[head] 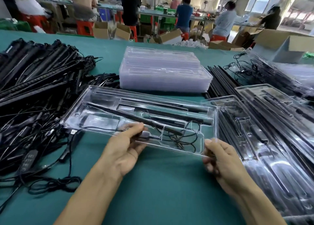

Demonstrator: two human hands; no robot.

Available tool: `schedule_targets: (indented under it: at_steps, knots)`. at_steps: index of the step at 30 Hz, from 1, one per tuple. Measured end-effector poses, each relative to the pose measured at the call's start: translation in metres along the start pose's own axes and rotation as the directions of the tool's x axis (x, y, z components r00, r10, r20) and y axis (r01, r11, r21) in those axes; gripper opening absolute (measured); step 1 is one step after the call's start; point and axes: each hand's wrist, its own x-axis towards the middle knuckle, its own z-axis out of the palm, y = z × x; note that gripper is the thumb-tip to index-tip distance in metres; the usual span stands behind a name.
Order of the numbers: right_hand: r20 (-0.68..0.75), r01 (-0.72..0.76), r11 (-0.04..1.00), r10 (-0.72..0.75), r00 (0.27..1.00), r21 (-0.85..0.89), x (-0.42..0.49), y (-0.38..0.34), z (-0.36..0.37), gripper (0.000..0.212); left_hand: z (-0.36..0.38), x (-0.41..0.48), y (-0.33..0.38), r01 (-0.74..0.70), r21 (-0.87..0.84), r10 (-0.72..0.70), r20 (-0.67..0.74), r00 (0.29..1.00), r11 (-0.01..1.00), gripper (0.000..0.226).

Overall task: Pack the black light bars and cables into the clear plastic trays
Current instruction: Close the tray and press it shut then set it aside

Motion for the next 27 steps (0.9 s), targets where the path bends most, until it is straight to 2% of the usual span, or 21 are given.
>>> schedule_targets:
  at_steps: [4, 7, 12, 16, 20, 27]
  knots:
    - [0.002, 0.047, 0.998, -0.047, 0.999, 0.037, 0.0017, -0.0037, 0.0046, 0.047, 0.0005, -0.0006, -0.0032, -0.093, -0.095, 0.095, 0.013, 0.995, 0.991, 0.021]
    - [-0.002, 0.052, 0.999, -0.052, 0.999, 0.016, 0.0015, -0.0074, 0.005, 0.044, 0.0006, -0.001, -0.001, -0.171, -0.106, 0.178, 0.058, 0.982, 0.98, 0.018]
    - [0.029, 0.026, 1.0, -0.026, 0.999, -0.002, -0.0012, -0.0061, -0.0013, 0.038, -0.0036, 0.0009, 0.0019, -0.073, -0.005, 0.073, 0.111, 0.991, 0.997, 0.016]
    - [0.018, -0.031, 0.999, 0.031, 0.999, 0.033, -0.0011, -0.0035, 0.0021, 0.037, -0.0018, 0.0021, -0.0013, -0.125, -0.039, 0.128, 0.107, 0.986, 0.991, 0.019]
    - [-0.009, -0.063, 0.993, 0.064, 0.998, 0.105, 0.0004, -0.0018, 0.0061, 0.033, -0.0021, 0.0033, -0.0059, -0.171, 0.033, 0.17, 0.041, 0.985, 0.985, 0.01]
    - [-0.04, -0.071, 0.988, 0.078, 0.996, 0.14, 0.0043, -0.0008, 0.0054, 0.026, -0.0022, 0.0031, -0.0072, -0.162, 0.013, 0.162, 0.001, 0.987, 0.987, 0.016]
